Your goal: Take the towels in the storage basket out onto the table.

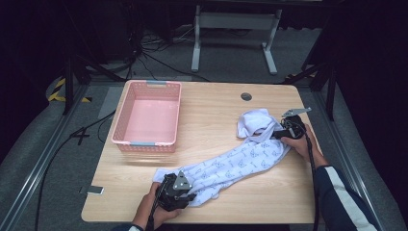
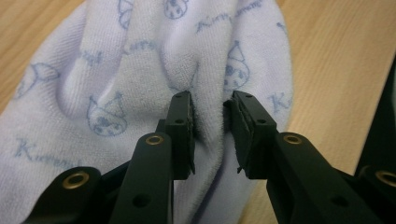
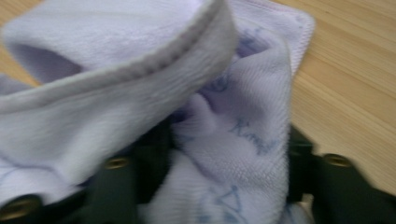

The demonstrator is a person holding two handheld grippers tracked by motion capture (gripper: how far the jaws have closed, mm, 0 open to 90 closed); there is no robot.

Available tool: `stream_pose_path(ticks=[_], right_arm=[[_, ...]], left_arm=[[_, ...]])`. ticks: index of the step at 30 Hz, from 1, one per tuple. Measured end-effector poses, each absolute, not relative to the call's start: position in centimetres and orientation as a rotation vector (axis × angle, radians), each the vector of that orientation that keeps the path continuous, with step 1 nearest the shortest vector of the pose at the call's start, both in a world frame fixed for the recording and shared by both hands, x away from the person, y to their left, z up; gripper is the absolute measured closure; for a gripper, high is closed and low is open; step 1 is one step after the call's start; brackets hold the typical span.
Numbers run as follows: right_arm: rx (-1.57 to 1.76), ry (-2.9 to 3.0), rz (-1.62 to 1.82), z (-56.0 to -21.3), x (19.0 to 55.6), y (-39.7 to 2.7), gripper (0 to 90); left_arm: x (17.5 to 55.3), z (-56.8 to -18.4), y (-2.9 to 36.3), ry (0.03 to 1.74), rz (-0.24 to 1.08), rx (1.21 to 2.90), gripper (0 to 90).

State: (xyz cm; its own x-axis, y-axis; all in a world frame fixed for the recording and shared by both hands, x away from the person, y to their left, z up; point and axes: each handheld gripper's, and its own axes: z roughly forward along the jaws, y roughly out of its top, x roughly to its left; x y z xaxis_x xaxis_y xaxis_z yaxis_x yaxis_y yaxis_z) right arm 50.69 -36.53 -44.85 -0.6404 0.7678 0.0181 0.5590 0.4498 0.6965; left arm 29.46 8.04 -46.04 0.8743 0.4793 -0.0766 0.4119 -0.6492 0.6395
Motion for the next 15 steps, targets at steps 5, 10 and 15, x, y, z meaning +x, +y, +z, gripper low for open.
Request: stream_pose_path(ticks=[5, 10, 15], right_arm=[[1.077, 2.326, 0.992, -43.6, 50.0, -36.1, 75.5], [0.959, 2.223, 1.104, -40.5, 47.9, -34.8, 75.0], [0.649, 2.370, 1.225, -38.6, 43.1, -30.4, 73.3]], left_arm=[[28.8, -46.0, 6.1, 0.566, 0.048, 2.370, 70.8], [28.5, -46.1, 4.8, 0.564, -0.004, 2.354, 70.0], [28.5, -45.5, 3.7, 0.508, 0.019, 2.371, 59.1]])
